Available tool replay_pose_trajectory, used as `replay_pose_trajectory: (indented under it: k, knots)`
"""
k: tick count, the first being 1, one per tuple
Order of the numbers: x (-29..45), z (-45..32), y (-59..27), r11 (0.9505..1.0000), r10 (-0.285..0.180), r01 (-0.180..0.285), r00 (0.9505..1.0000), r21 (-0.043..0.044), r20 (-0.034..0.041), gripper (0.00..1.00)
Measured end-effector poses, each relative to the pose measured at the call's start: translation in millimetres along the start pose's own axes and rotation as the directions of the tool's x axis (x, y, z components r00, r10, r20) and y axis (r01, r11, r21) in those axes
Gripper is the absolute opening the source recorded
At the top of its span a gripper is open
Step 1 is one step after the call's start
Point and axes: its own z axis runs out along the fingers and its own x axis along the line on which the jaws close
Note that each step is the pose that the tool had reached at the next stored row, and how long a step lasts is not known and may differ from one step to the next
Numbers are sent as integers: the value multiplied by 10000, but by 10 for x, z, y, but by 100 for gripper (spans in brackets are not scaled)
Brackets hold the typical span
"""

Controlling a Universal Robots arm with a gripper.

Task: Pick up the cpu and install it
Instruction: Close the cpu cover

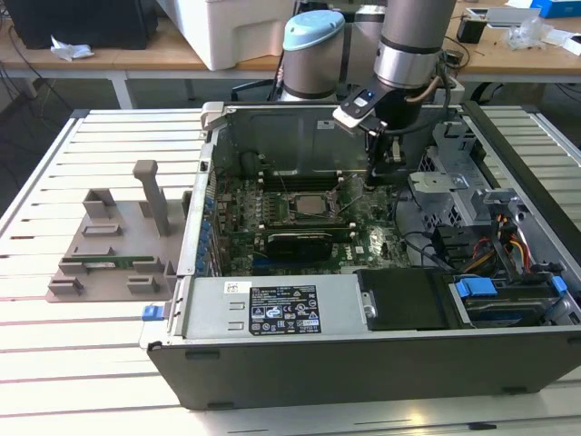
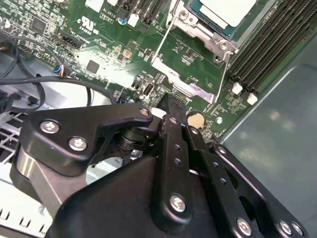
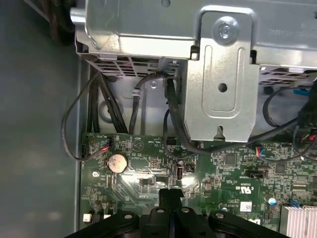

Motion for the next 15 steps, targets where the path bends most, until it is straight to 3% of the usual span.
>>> replay_pose_trajectory:
  k: [4, 9, 15]
  knots:
    - [15, 53, -55, 10000, -3, 3, 10000, 1, 1, 11]
    - [25, 61, -206, 10000, 0, 0, 10000, 1, 2, 11]
    - [30, 64, -292, 10000, 0, 0, 10000, 1, 2, 11]
